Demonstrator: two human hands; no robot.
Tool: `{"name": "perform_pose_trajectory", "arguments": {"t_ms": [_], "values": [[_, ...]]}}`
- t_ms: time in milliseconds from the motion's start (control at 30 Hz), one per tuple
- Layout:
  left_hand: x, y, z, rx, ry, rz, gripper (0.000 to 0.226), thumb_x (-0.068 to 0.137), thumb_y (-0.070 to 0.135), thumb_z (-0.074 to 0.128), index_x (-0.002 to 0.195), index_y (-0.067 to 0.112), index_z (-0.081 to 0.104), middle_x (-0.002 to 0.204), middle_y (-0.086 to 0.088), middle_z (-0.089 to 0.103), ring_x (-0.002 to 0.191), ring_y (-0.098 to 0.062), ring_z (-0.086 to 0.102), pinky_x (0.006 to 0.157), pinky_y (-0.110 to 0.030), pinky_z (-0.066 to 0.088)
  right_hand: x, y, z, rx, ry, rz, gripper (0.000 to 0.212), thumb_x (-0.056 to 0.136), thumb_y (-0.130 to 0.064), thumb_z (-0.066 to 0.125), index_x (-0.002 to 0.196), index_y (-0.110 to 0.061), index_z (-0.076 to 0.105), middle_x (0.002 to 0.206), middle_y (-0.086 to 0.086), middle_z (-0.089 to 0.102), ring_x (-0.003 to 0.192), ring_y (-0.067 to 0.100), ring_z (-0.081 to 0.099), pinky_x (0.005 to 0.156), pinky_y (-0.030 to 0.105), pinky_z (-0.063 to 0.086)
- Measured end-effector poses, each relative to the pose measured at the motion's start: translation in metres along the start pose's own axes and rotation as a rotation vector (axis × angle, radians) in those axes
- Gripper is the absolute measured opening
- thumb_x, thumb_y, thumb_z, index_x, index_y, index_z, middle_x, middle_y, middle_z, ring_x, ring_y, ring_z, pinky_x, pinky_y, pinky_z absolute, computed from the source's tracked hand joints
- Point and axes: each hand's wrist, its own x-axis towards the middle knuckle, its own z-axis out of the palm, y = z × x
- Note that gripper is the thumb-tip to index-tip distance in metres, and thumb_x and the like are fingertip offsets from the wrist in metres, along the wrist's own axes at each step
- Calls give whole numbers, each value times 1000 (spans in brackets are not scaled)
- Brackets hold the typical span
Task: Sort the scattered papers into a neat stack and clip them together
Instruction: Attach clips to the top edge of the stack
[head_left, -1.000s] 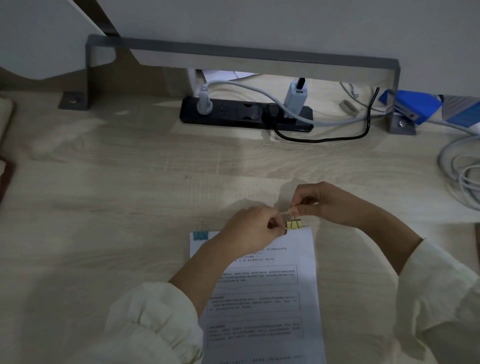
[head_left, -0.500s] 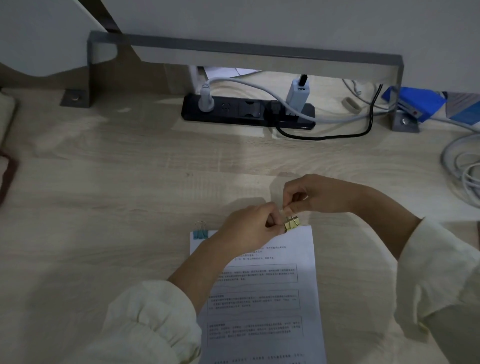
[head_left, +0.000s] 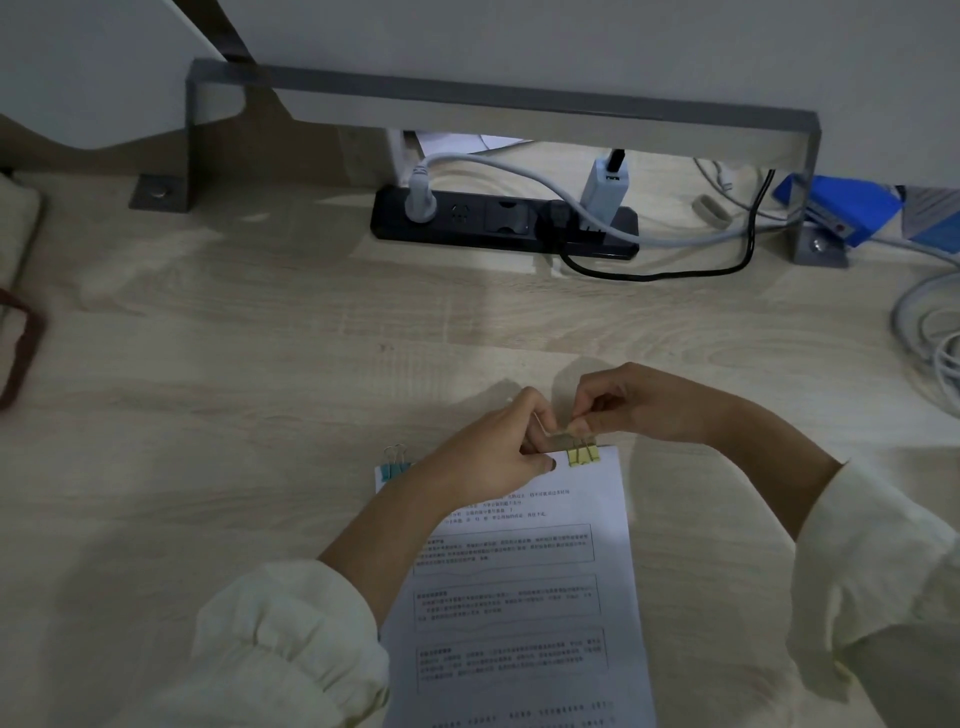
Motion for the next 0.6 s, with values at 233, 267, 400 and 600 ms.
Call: {"name": "perform_pose_trajectory", "arguments": {"t_ms": [233,267,400,600], "values": [[1,0,0,-18,-7,4,22,87,12,58,98,22,42,97,2,58,98,-19,58,86,-29,46,-9,7,-3,87,16,26,10,84,-12,64,74,-15,65,67,-13,61,59,-8,55,61,4,40],[1,1,0,-19,-9,5,22,87,11,57,98,22,42,97,2,58,98,-19,58,86,-28,46,-9,8,-4,90,14,32,10,84,-13,64,75,-16,66,64,-15,62,60,-8,55,62,4,40],[1,2,0,-20,-16,8,21,88,11,57,98,23,42,97,1,58,97,-19,58,84,-28,46,-10,9,-5,81,-7,80,11,85,-21,63,75,-18,67,70,-13,62,64,-8,56,65,4,41],[-1,1,-6,-22,23,18,22,88,12,57,91,28,42,93,5,57,95,-19,58,89,-33,47,-28,11,8,266,126,152,27,85,-33,60,104,-16,68,100,2,73,92,10,69,83,20,54]]}}
